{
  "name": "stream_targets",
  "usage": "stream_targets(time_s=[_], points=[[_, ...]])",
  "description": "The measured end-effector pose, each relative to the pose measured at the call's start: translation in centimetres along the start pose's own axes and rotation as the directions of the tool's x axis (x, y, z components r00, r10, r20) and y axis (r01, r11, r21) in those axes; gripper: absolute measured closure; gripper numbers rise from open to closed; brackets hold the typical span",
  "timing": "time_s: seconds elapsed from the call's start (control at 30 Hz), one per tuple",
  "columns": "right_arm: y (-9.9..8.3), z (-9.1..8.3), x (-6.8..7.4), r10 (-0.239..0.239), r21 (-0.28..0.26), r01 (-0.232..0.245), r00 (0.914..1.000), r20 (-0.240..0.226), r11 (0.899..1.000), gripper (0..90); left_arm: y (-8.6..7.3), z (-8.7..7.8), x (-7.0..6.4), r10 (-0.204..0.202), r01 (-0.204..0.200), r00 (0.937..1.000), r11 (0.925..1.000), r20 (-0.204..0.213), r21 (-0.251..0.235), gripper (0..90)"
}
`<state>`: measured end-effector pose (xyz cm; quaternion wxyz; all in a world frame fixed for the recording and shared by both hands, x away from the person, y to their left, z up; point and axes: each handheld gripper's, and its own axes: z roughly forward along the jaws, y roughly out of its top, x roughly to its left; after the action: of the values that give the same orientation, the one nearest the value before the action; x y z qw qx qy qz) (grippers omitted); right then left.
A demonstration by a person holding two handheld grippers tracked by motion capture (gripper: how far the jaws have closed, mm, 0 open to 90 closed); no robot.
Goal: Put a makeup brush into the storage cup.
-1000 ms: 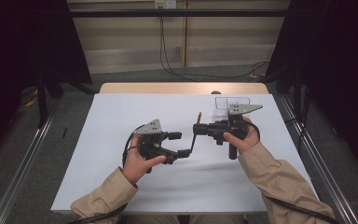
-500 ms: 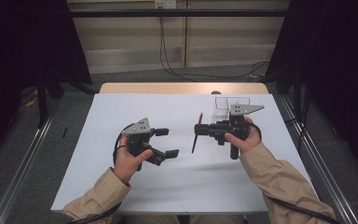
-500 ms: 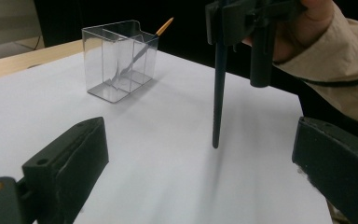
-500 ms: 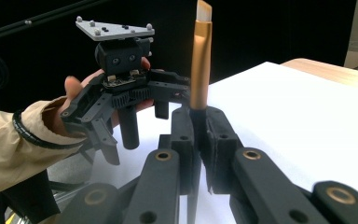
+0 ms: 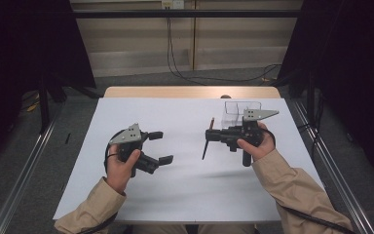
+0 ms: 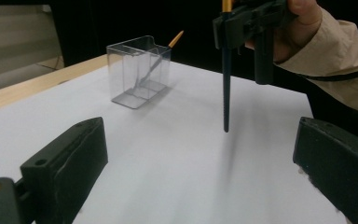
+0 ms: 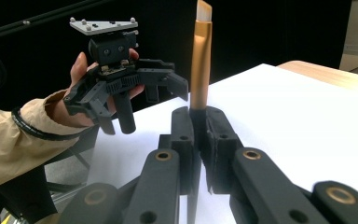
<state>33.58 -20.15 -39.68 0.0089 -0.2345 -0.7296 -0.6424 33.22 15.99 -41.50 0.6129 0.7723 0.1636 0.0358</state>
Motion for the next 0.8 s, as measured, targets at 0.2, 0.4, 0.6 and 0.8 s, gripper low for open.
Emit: stream_targets(time_s=[0.2, 0.4, 0.6, 0.8], points=[[0.0, 0.1, 0.1, -0.005, 0.002, 0.005, 1.0000, -0.001, 1.000, 83.6, -0.1, -1.7, 0.4, -0.005, 0.005, 0.9994, 0.9999, -0.034, -0.013, 2.8], [0.1, 0.2, 0.1, -0.009, 0.004, 0.009, 0.9999, -0.003, 1.000, 83.6, -0.3, -3.0, 0.7, -0.003, 0.002, 0.9983, 0.9997, -0.058, -0.022, 2.8], [0.1, -0.1, 0.0, -0.008, 0.001, 0.008, 1.0000, 0.004, 1.000, 83.6, -0.6, -4.2, 0.9, -0.012, 0.010, 0.9971, 0.9996, -0.075, -0.026, 3.0], [0.1, -0.4, -0.1, -0.010, 0.001, 0.010, 0.9999, 0.012, 1.000, 83.6, -0.9, -5.1, 1.0, -0.006, 0.004, 0.9958, 0.9997, -0.092, -0.024, 2.9]])
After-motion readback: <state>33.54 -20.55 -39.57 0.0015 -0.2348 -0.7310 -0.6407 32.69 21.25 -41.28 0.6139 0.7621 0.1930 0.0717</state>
